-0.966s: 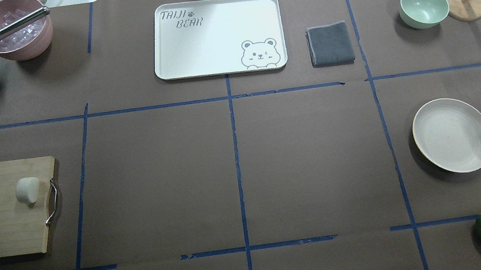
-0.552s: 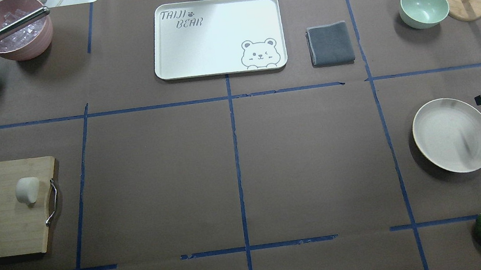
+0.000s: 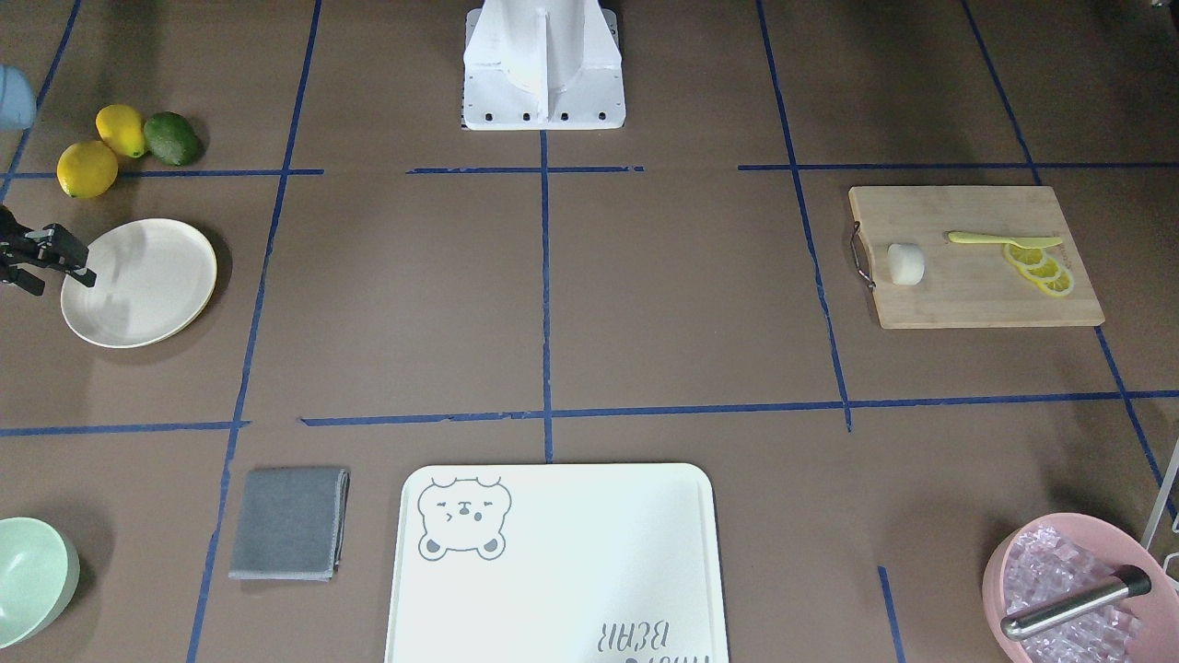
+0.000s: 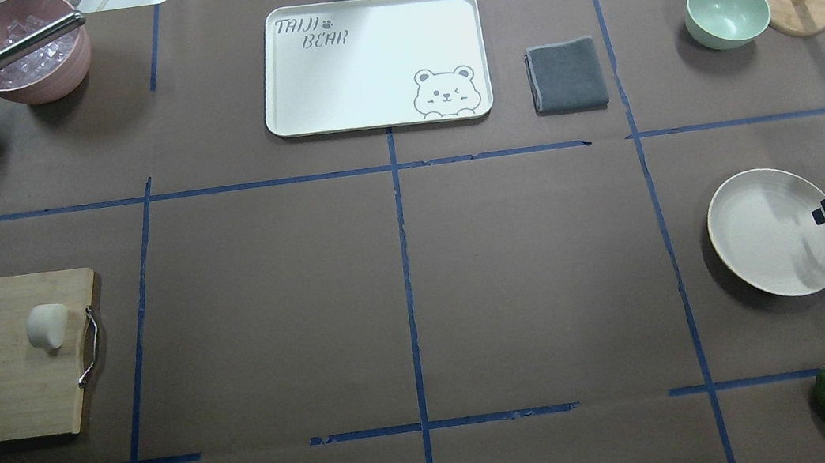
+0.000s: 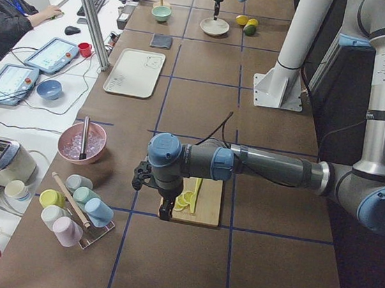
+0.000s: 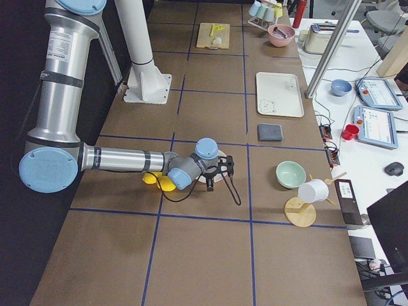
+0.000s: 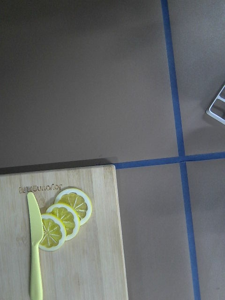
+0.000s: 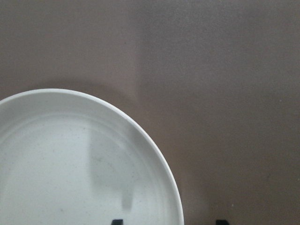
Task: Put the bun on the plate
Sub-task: 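Reach the right gripper to the rim of the white plate and grip it, then slide the white plate with the right gripper toward the table centre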
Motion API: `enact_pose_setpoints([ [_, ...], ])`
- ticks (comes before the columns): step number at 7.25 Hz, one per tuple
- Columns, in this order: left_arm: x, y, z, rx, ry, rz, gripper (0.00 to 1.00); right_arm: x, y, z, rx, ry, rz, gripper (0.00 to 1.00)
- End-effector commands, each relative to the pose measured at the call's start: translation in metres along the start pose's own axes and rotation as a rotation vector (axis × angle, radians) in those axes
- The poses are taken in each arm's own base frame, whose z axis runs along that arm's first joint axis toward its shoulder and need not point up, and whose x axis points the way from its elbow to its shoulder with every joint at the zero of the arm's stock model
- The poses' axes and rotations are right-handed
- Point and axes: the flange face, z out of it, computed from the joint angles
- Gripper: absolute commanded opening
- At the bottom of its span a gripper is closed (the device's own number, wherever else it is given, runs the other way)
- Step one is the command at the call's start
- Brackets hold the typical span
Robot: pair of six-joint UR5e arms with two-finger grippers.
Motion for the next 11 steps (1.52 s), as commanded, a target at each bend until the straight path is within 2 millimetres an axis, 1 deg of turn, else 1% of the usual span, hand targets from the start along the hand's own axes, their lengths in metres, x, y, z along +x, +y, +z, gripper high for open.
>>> enact_pose_setpoints([
  [1,0.000,0.000,0.000,0.001,0.000,0.002,1.00,-0.002,0.001,0.002,-0.005,0.000,-0.002,0.00],
  [4,0.001,0.000,-0.001,0.002,0.000,0.003,1.00,-0.006,-0.001,0.001,-0.006,-0.010,-0.007,0.00],
  [5,0.002,0.000,-0.002,0.004,-0.001,0.005,1.00,-0.012,-0.004,-0.002,0.000,-0.022,-0.016,0.00],
  [6,0.003,-0.002,-0.003,0.006,-0.001,0.008,1.00,-0.022,-0.006,-0.008,0.004,-0.044,-0.031,0.00],
  [7,0.004,-0.003,-0.004,0.009,-0.001,0.011,1.00,-0.047,-0.016,-0.017,-0.004,-0.105,-0.061,0.00],
  [8,0.004,-0.003,-0.004,0.009,-0.001,0.011,1.00,-0.073,-0.034,-0.021,0.006,-0.140,-0.060,0.00],
  [9,0.005,-0.004,-0.005,0.011,-0.002,0.013,1.00,-0.119,-0.069,-0.032,0.037,-0.191,0.025,0.00],
  [10,0.006,-0.004,-0.006,0.013,-0.002,0.015,1.00,-0.175,-0.087,-0.030,0.030,-0.242,0.078,0.00],
  [11,0.006,-0.005,-0.007,0.016,-0.002,0.017,1.00,-0.239,-0.101,-0.025,0.032,-0.287,0.094,0.00],
])
